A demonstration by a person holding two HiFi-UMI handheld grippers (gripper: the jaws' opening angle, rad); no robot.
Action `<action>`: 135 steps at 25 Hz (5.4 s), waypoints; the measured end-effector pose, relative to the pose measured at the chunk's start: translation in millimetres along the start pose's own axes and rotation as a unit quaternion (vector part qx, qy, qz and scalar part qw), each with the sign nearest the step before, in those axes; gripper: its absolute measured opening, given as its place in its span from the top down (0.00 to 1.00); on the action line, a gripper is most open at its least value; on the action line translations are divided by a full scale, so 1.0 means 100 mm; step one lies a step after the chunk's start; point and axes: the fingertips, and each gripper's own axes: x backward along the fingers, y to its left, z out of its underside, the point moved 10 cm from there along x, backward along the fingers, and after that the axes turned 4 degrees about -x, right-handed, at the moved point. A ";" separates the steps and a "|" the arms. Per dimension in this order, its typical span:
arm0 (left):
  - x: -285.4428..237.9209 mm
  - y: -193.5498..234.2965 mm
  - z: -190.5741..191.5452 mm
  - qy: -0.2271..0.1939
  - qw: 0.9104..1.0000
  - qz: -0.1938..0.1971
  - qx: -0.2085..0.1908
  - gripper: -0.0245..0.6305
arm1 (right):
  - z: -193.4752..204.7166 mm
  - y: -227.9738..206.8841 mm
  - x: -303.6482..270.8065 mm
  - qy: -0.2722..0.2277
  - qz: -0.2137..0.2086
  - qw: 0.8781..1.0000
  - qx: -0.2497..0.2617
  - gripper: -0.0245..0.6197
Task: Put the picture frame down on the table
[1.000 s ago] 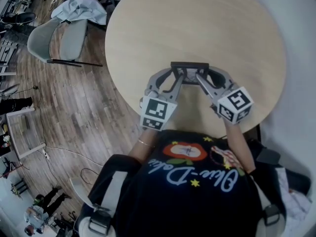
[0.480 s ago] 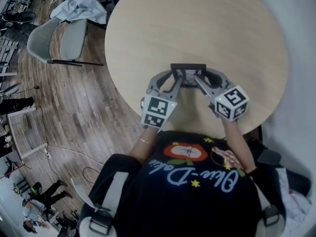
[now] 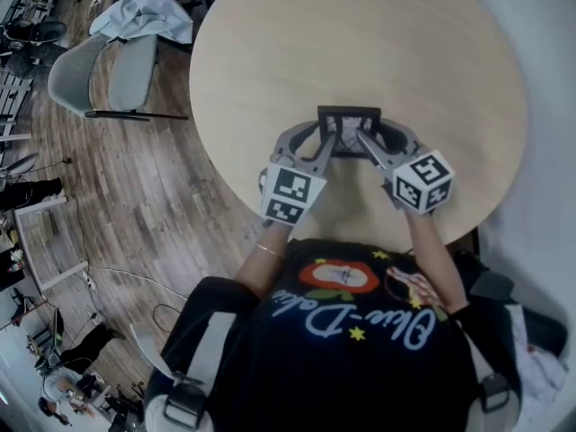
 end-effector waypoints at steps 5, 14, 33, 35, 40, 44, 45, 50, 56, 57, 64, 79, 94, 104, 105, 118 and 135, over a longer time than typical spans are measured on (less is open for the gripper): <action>-0.09 0.06 -0.01 0.001 1.000 0.001 0.002 0.79 | -0.05 -0.07 -0.07 0.015 0.014 1.000 0.011 0.78; -0.17 0.07 0.04 0.002 1.000 0.002 0.009 0.79 | -0.05 -0.10 -0.11 0.029 0.047 0.998 0.030 0.75; -0.35 0.15 0.12 0.008 1.000 -0.007 0.024 0.79 | -0.05 -0.18 -0.29 0.061 0.094 0.993 0.042 0.71; -0.36 0.16 0.12 0.009 1.000 -0.007 0.025 0.79 | -0.05 -0.19 -0.29 0.064 0.097 0.992 0.040 0.71; -0.39 0.16 0.12 0.010 1.000 -0.007 0.028 0.79 | -0.05 -0.22 -0.31 0.070 0.100 0.992 0.036 0.70; -0.40 0.15 0.14 0.012 0.999 -0.007 0.030 0.79 | -0.03 -0.23 -0.32 0.078 0.105 0.991 0.031 0.70; -0.41 0.15 0.15 0.013 0.999 -0.007 0.030 0.79 | -0.03 -0.23 -0.32 0.079 0.106 0.991 0.030 0.70; -0.42 0.15 0.15 0.016 0.999 -0.007 0.032 0.79 | -0.03 -0.24 -0.33 0.080 0.109 0.990 0.030 0.70; -0.44 0.15 0.15 0.019 0.999 -0.006 0.036 0.79 | -0.02 -0.25 -0.33 0.085 0.116 0.989 0.032 0.69; -0.44 0.15 0.16 0.019 0.999 -0.006 0.037 0.79 | -0.02 -0.25 -0.34 0.086 0.117 0.989 0.034 0.69; -0.44 0.15 0.20 0.024 0.999 -0.005 0.047 0.79 | 0.00 -0.24 -0.36 0.098 0.124 0.986 0.047 0.69; -0.55 0.18 0.23 0.036 0.998 -0.010 0.049 0.79 | 0.03 -0.29 -0.45 0.111 0.136 0.983 0.056 0.69; -0.63 0.14 0.23 0.050 0.998 -0.015 0.030 0.79 | 0.05 -0.31 -0.48 0.133 0.150 0.977 0.065 0.69; -0.65 0.13 0.23 0.057 0.998 -0.018 0.021 0.79 | -0.01 -0.23 -0.51 0.145 0.151 0.975 0.077 0.69; -0.65 0.15 0.23 0.056 0.998 -0.018 0.021 0.79 | -0.02 -0.21 -0.52 0.145 0.150 0.975 0.077 0.69; -0.63 0.16 0.27 0.057 0.998 -0.002 0.025 0.79 | 0.06 -0.23 -0.52 0.138 0.149 0.976 0.082 0.69; -0.35 0.19 0.04 -0.017 1.000 -0.022 0.013 0.95 | -0.13 -0.12 -0.40 0.067 0.143 0.982 0.104 0.79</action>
